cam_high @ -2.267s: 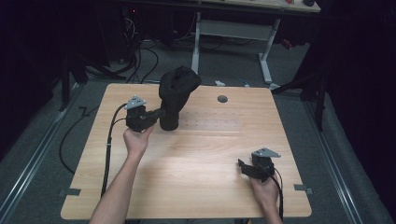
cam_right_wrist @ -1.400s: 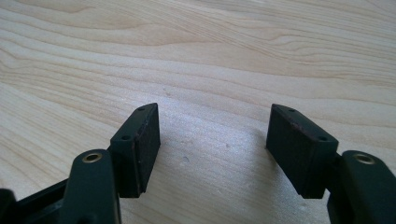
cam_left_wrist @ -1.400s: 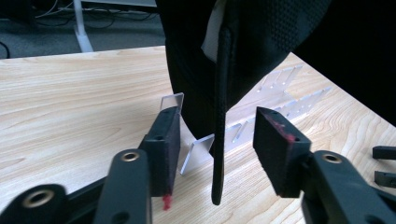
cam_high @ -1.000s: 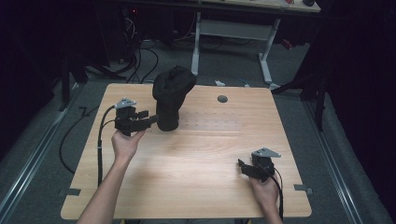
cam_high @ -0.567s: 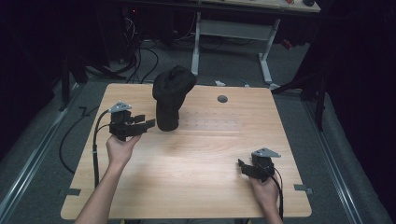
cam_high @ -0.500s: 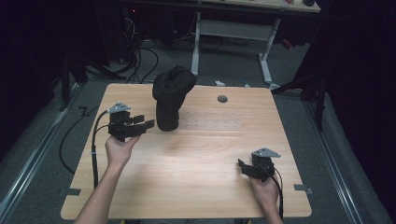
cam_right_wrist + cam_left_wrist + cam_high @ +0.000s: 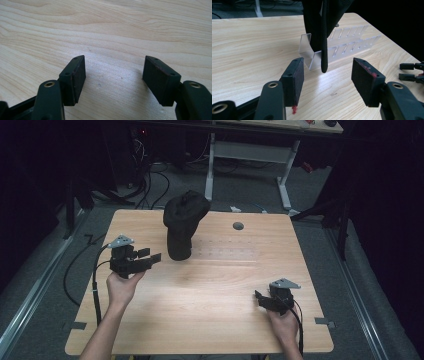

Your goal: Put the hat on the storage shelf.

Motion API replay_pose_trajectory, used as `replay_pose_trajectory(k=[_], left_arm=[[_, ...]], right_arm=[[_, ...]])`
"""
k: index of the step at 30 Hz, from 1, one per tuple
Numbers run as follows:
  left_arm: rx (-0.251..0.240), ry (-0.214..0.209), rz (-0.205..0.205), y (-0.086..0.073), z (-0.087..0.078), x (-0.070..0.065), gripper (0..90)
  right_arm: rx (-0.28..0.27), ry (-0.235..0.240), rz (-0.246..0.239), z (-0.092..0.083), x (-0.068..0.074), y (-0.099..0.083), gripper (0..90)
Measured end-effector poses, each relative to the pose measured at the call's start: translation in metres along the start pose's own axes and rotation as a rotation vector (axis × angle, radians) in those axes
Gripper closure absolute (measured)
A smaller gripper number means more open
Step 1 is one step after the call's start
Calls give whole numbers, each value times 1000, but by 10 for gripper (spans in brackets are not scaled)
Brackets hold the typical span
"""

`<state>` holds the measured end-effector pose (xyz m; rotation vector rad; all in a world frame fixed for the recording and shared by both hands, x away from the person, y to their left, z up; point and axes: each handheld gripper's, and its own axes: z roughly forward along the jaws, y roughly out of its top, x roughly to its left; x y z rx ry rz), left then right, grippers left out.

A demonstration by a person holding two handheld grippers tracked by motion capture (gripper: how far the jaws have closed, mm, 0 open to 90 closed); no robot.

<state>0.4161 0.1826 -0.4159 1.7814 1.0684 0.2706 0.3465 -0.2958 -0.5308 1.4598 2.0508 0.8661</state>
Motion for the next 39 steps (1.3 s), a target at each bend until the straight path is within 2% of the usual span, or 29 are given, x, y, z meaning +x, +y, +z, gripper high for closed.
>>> replay_pose_trajectory(k=[7, 19, 27, 39], left_arm=[[-2, -4, -5, -7, -5, -2, 438], [25, -8, 4, -22, -8, -7, 441], [20, -22, -14, -30, -11, -11, 432], [22, -21, -20, -40, -14, -15, 426]], right_arm=[[0, 0, 0, 0, 0, 0, 350], [0, 0, 0, 0, 0, 0, 350], [0, -1, 0, 0, 0, 0, 350], [0, 0, 0, 0, 0, 0, 350]])
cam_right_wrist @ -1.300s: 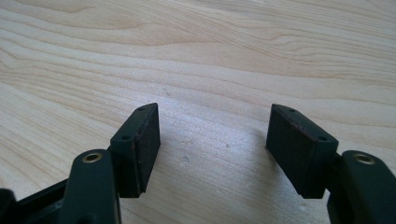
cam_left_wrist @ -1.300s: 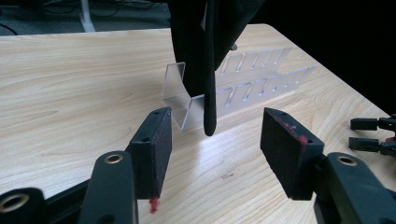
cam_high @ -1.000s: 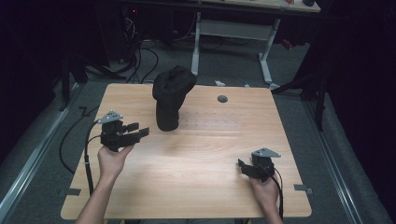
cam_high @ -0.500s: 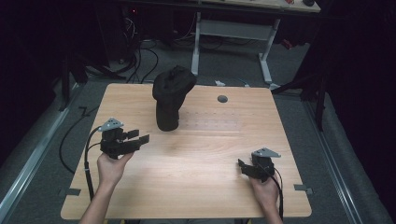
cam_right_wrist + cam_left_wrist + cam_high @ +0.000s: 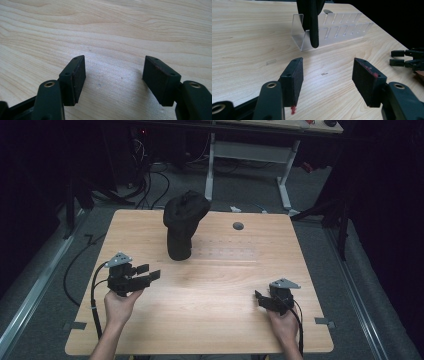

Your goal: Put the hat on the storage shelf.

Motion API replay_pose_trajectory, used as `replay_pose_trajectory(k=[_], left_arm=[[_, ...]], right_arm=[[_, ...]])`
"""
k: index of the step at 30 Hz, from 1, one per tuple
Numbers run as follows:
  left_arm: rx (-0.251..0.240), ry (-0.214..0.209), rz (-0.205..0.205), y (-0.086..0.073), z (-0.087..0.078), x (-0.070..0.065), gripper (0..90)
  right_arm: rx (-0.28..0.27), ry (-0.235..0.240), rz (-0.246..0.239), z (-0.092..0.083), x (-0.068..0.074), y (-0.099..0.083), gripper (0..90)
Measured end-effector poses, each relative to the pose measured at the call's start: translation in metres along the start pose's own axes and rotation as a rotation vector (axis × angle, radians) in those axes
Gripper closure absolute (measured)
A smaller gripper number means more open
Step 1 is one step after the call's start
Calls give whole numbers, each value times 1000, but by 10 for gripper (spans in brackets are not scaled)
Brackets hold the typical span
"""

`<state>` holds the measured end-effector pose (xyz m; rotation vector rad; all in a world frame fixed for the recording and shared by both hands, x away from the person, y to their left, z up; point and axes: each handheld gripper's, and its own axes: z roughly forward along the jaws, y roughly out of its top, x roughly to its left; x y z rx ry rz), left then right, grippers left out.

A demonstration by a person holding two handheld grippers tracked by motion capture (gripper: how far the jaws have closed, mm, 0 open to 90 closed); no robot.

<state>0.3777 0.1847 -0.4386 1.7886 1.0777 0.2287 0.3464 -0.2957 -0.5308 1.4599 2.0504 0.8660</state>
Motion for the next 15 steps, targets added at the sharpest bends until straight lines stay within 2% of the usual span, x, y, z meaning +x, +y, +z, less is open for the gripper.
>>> replay_pose_trajectory(k=[15], left_arm=[[17, 7, -8, -14, 4, 0, 422]], right_arm=[[0, -1, 0, 0, 0, 0, 350]])
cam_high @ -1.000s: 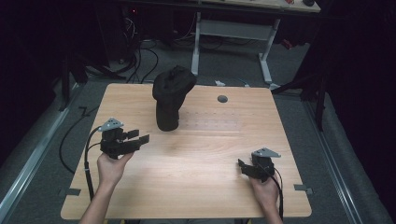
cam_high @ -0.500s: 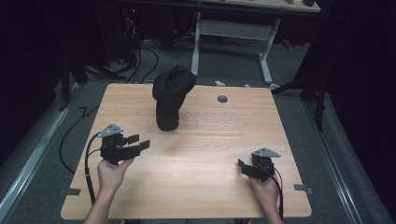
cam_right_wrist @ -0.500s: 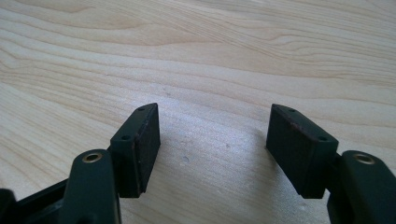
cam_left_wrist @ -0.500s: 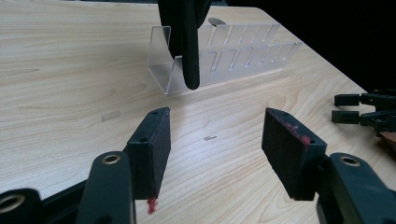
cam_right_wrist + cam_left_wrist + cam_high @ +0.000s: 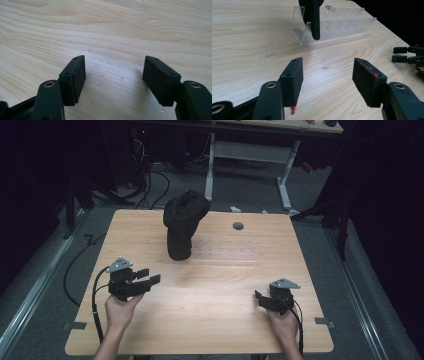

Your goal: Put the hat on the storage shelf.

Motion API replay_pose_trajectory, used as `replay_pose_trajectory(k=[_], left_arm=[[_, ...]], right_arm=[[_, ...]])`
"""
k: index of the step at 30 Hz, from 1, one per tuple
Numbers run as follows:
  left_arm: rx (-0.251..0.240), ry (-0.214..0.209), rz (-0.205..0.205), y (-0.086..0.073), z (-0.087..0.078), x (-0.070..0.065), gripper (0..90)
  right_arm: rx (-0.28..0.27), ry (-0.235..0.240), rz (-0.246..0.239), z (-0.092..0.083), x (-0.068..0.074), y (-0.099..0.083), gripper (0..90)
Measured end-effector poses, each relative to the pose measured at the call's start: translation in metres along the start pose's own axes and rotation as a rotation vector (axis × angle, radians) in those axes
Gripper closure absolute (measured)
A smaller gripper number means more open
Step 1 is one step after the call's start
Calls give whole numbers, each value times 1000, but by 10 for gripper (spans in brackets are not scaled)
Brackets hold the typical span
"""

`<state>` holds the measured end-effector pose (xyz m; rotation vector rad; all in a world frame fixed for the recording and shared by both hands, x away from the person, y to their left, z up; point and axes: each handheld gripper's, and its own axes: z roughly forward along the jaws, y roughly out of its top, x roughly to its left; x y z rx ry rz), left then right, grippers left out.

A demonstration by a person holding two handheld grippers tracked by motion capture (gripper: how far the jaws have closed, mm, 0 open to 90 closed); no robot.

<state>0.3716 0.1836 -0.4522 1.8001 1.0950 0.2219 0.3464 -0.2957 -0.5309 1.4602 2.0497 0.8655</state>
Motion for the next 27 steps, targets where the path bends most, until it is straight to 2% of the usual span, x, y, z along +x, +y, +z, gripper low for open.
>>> replay_pose_trajectory(k=[12, 16, 27], left_arm=[[35, -19, -2, -9, 16, -5, 417], [52, 4, 12, -11, 21, -8, 411], [87, 35, 29, -20, 36, -10, 409]], right_arm=[[0, 0, 0, 0, 0, 0, 350], [0, 0, -1, 0, 0, 0, 350], [0, 0, 0, 0, 0, 0, 351]])
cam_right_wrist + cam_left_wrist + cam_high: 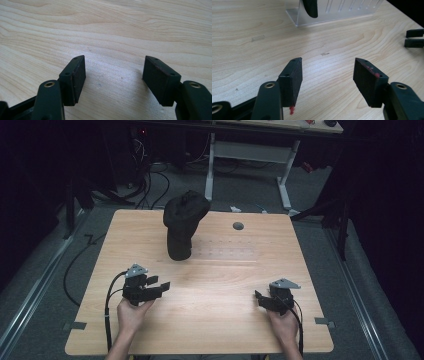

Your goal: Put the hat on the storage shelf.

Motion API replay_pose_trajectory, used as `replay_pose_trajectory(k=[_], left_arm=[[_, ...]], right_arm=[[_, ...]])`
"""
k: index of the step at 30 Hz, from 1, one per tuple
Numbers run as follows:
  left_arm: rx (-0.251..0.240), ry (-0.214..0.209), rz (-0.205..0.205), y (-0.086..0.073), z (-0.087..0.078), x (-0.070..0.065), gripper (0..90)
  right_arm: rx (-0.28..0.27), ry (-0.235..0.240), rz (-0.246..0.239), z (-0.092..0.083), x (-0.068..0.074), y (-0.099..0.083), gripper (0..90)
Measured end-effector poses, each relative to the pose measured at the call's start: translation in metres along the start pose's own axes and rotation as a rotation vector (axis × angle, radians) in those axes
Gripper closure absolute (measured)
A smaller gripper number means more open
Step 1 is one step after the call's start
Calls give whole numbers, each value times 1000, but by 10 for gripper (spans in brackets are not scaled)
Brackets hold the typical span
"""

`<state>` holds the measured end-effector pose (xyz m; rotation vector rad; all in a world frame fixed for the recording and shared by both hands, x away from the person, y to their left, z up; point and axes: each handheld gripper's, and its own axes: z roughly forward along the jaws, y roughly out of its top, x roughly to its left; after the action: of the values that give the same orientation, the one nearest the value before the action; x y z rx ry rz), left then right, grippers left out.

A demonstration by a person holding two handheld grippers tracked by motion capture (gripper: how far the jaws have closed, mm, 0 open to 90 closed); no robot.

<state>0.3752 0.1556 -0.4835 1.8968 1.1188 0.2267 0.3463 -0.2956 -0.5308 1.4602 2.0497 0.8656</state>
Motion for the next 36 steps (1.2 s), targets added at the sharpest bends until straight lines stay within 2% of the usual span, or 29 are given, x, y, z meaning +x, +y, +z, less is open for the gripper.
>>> replay_pose_trajectory(k=[6, 9, 15, 22, 30, 36], left_arm=[[25, 25, 13, -3, 9, 0, 408], [19, 44, 21, -5, 12, 0, 408], [18, 66, 12, -8, 21, 3, 405], [32, 107, 42, -10, 30, 5, 399], [30, 130, 49, -11, 38, 6, 395], [47, 150, 62, -12, 42, 7, 394]], right_arm=[[1, 3, -1, 0, 0, 0, 351], [1, 3, -1, 0, 0, 0, 351], [1, 3, -1, 0, 0, 0, 350], [1, 2, -1, 0, 0, 0, 351], [1, 3, -1, 0, 0, 0, 351], [1, 2, -1, 0, 0, 0, 351]])
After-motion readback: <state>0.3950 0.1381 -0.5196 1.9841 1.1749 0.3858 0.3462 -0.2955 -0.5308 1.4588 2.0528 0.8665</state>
